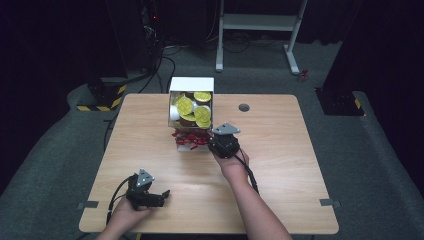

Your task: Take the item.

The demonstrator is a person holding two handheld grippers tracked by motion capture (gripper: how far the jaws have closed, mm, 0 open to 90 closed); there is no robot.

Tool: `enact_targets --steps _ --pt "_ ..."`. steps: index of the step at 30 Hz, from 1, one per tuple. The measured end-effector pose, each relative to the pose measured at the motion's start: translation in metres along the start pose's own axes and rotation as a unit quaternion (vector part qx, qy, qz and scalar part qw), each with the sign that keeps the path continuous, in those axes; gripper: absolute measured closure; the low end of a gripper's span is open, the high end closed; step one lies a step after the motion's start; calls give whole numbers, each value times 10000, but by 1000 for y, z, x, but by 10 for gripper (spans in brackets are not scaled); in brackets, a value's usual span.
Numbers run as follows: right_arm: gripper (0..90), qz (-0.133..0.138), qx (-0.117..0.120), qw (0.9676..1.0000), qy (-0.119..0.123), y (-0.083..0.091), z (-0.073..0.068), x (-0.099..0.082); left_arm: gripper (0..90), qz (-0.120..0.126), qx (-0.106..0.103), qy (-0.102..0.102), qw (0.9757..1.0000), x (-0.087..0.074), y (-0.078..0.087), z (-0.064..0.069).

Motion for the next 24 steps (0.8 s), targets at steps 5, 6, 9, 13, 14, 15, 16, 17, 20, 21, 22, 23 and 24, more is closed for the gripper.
enact_targets --steps 5,6,9,13,14,15,16,17,20,21,22,23,24 --pt "714 17 1 10000 -3 -5 -1 1 22 -5 -6 -9 10000 0 0 0" --pt "716 4 -21 10000 -11 -6 -1 1 22 -5 -9 -11 10000 0 0 0" --pt "742 -4 -10 10000 -78 -8 0 2 22 -13 -11 -6 10000 0 0 0" --pt "765 3 -11 10000 -35 -8 1 4 22 4 -4 -12 10000 0 0 0" --pt "772 -2 -7 10000 -8 -8 1 5 22 -6 -12 -13 10000 0 0 0" --pt "773 -46 -38 10000 16 -9 0 6 23 1 -7 -12 10000 0 0 0" --pt "774 -49 -56 10000 51 -9 0 7 23 3 -7 -13 10000 0 0 0" --pt "782 -64 -62 9999 65 -9 -1 7 23 1 -8 -14 10000 0 0 0" --pt "826 -72 -128 9998 169 -9 -2 7 23 2 -8 -12 10000 0 0 0" --pt "837 -72 -127 9997 199 -10 -3 7 23 -7 -14 -15 10000 0 0 0" --pt "845 -80 -129 9997 210 -9 -3 6 23 2 -8 -12 10000 0 0 0" --pt "853 -73 -146 9996 223 -9 -3 6 23 4 -6 -13 10000 0 0 0" --pt "859 -82 -145 9996 209 -8 -2 5 23 -6 -13 -15 10000 0 0 0"
Point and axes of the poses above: each handheld gripper's, and its own axes: y roughly backward along the jaws, x roughly out of its top, z roughly to its right, the point moved 4 cm from there along -y, roughly forward along the jaws
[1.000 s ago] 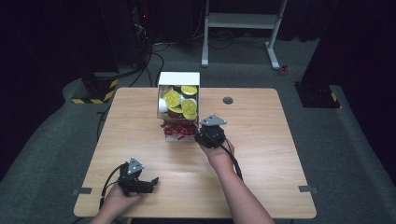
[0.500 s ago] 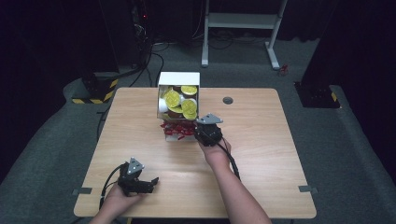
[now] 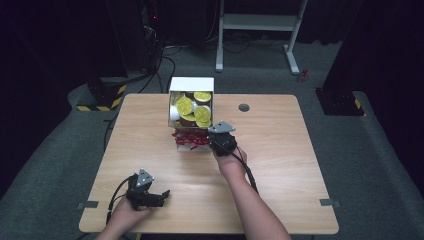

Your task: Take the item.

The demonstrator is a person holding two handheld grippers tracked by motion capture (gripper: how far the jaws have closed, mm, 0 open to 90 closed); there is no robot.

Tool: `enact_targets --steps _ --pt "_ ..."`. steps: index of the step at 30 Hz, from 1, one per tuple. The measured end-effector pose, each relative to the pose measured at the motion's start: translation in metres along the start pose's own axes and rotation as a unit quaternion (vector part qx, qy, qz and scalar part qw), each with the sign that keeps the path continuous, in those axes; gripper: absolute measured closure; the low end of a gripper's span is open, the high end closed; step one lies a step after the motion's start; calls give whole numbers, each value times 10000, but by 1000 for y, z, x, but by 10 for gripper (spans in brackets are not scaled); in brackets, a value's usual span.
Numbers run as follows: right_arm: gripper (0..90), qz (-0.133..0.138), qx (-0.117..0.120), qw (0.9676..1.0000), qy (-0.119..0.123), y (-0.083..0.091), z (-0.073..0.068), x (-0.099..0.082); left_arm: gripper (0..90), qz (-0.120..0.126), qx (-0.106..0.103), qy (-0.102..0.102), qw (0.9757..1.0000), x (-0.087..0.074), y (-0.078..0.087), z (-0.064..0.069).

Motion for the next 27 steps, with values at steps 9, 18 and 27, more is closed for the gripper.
enact_targets --steps 9,18,27 --pt "888 100 84 9999 -78 13 0 -10 23 13 -1 19 10000 0 0 0" --pt "890 278 185 9994 4 27 -1 -14 29 16 -15 -3 10000 0 0 0" --pt "891 418 275 9987 -56 43 -2 -20 38 25 -19 -17 10000 0 1 0"
Point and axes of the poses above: each handheld gripper's, and its own axes: y roughly backward along the jaws, x roughly out of its top, z roughly to its right, the point moved 4 cm from there along -y, roughly forward along the jaws
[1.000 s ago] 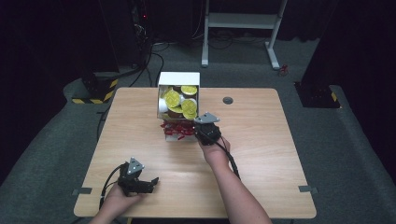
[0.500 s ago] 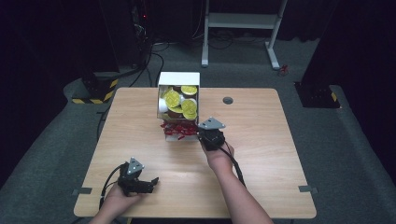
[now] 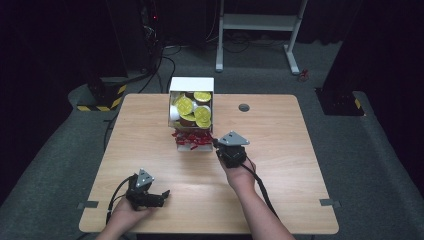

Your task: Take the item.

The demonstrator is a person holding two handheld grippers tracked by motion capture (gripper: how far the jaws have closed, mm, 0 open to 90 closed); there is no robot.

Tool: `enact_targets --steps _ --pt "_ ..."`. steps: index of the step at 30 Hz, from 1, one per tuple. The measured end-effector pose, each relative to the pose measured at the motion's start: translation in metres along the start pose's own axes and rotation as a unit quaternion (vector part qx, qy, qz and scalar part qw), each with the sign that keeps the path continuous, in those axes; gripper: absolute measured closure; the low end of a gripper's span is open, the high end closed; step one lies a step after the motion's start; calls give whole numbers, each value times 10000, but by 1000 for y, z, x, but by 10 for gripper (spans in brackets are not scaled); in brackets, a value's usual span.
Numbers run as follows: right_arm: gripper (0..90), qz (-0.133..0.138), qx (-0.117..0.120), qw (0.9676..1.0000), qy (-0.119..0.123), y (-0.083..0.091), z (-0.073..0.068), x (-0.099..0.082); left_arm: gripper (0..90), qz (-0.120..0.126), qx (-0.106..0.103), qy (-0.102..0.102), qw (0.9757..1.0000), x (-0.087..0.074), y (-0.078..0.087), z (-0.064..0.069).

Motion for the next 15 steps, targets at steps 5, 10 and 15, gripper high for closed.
enact_targets --steps 5,10,15 --pt "891 84 35 10000 -9 2 -2 -2 40 11 -5 -7 10000 0 0 0" --pt "892 198 47 9998 -42 7 -2 -6 45 17 -11 -35 10000 0 0 0" --pt "893 257 48 9996 -72 14 -3 -11 54 11 -6 -63 10000 0 1 0"
Point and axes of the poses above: each handheld gripper's, and its own axes: y roughly backward along the jaws, x roughly out of its top, z roughly to its right, the point moved 4 cm from there along -y, roughly forward along the jaws
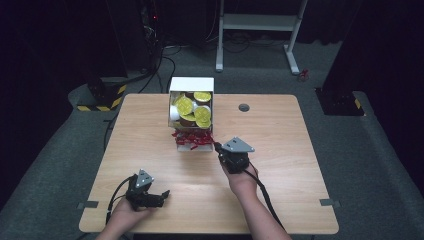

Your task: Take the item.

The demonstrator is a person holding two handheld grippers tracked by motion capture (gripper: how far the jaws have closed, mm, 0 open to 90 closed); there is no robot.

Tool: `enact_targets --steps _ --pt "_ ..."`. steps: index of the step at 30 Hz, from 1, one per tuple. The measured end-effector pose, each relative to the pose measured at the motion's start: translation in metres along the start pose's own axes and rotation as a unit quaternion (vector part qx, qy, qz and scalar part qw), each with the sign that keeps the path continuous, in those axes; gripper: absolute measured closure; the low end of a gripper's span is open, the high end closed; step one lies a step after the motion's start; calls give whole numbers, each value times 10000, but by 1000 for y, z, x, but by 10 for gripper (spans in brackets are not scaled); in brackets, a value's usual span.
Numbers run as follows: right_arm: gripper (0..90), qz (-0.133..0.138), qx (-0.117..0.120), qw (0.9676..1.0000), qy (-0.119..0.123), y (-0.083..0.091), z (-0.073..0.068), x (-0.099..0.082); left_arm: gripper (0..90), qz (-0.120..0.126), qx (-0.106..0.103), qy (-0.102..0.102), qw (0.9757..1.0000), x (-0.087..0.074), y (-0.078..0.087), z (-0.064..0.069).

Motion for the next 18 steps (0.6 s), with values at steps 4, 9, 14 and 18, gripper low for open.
enact_targets --steps 4,9,14,18 --pt "894 49 -9 10000 32 4 2 -1 55 22 8 22 10000 0 0 0" --pt "895 105 0 9999 22 10 4 0 57 22 -1 23 10000 0 0 0" --pt "895 184 -9 9998 62 18 4 2 59 15 -7 6 10000 0 0 0" --pt "895 226 -16 9997 72 24 4 2 59 19 -11 18 10000 0 0 0"
Point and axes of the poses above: each handheld gripper's, and its own axes: y roughly backward along the jaws, x roughly out of its top, z roughly to its right, the point moved 4 cm from there along -y, roughly forward along the jaws
